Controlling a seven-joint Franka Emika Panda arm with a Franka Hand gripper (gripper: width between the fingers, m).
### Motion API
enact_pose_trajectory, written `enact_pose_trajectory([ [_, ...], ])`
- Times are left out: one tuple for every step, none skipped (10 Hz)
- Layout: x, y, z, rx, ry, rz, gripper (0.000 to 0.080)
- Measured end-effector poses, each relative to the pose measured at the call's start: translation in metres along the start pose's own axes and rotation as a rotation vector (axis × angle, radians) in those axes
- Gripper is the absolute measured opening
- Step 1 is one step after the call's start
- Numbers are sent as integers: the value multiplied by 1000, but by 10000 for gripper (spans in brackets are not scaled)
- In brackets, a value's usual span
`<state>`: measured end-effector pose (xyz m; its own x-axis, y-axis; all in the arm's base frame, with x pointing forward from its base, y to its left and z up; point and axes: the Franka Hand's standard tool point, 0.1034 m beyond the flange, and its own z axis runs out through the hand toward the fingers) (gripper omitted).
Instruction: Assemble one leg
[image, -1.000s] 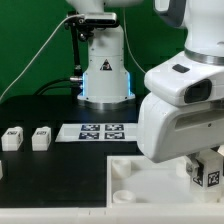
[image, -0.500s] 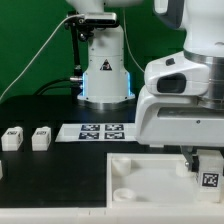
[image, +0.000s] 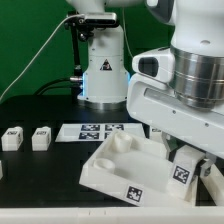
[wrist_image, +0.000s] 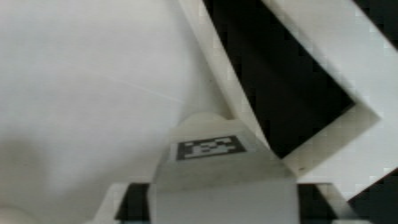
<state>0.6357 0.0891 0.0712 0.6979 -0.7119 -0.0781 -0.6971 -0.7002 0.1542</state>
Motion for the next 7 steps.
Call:
enact_pose_trajectory([
  [2,4,0,-18,12,48,304],
  [3,6,1,-25,14,50,307],
  [3,6,1,-24,13,50,307],
  [3,5,1,-24,13,49,487],
  [3,6,1,-24,13,50,594],
  [3,6,1,-24,13,50,594],
  [3,6,1,-24,13,50,642],
])
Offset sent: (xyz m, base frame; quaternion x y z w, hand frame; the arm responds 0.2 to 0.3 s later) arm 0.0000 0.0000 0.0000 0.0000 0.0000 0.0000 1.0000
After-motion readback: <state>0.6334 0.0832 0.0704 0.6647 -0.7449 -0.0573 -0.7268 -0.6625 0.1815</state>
